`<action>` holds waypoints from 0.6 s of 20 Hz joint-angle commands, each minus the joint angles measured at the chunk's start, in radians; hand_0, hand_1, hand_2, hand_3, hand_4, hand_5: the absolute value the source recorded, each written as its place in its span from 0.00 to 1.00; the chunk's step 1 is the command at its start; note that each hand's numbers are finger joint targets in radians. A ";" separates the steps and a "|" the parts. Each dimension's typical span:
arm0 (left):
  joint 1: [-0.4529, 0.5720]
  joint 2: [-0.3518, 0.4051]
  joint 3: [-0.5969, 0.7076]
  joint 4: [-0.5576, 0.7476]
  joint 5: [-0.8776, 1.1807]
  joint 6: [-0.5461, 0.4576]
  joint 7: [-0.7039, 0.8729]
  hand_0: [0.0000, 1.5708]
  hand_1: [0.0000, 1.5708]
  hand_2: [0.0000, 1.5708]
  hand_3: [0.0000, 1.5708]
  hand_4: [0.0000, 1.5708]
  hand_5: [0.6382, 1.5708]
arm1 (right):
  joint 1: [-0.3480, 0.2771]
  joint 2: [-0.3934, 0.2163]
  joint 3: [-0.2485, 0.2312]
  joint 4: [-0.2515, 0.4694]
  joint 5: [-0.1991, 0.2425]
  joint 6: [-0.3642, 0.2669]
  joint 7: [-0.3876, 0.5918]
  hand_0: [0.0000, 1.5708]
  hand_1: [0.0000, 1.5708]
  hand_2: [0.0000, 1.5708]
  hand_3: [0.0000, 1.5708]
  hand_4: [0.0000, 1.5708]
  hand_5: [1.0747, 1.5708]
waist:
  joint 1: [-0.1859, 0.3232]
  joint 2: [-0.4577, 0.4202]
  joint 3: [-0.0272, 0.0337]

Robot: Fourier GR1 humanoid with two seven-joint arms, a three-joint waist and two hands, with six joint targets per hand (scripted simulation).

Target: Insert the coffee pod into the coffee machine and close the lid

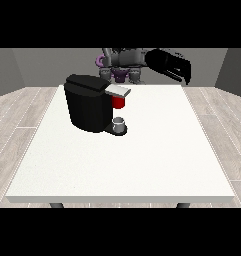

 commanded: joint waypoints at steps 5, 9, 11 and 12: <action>0.010 0.001 -0.004 -0.034 -0.015 0.019 0.025 0.00 0.00 0.00 0.00 0.16 1.00 | -0.035 0.096 0.031 0.083 -0.013 -0.013 -0.178 0.00 0.00 0.00 0.00 0.00 1.00 | -0.060 -0.010 -0.0057; 0.120 0.003 -0.002 -0.037 -0.007 0.014 0.000 0.00 0.00 0.00 0.00 0.17 1.00 | 0.017 0.148 0.063 0.084 -0.025 0.010 -0.245 0.00 0.00 0.00 0.00 0.00 1.00 | -0.107 -0.086 -0.0057; 0.118 0.001 0.027 -0.025 0.012 0.027 0.018 0.00 0.00 0.00 0.00 0.17 1.00 | 0.077 0.241 0.133 0.057 -0.006 -0.010 -0.300 0.00 0.00 0.00 0.00 0.14 1.00 | -0.142 -0.117 -0.0056; 0.147 0.013 0.042 0.010 0.014 0.022 -0.012 0.00 0.00 0.00 0.00 0.17 1.00 | 0.070 0.271 0.142 0.038 -0.017 -0.017 -0.268 0.00 0.00 0.00 0.00 0.12 1.00 | -0.173 -0.148 -0.0059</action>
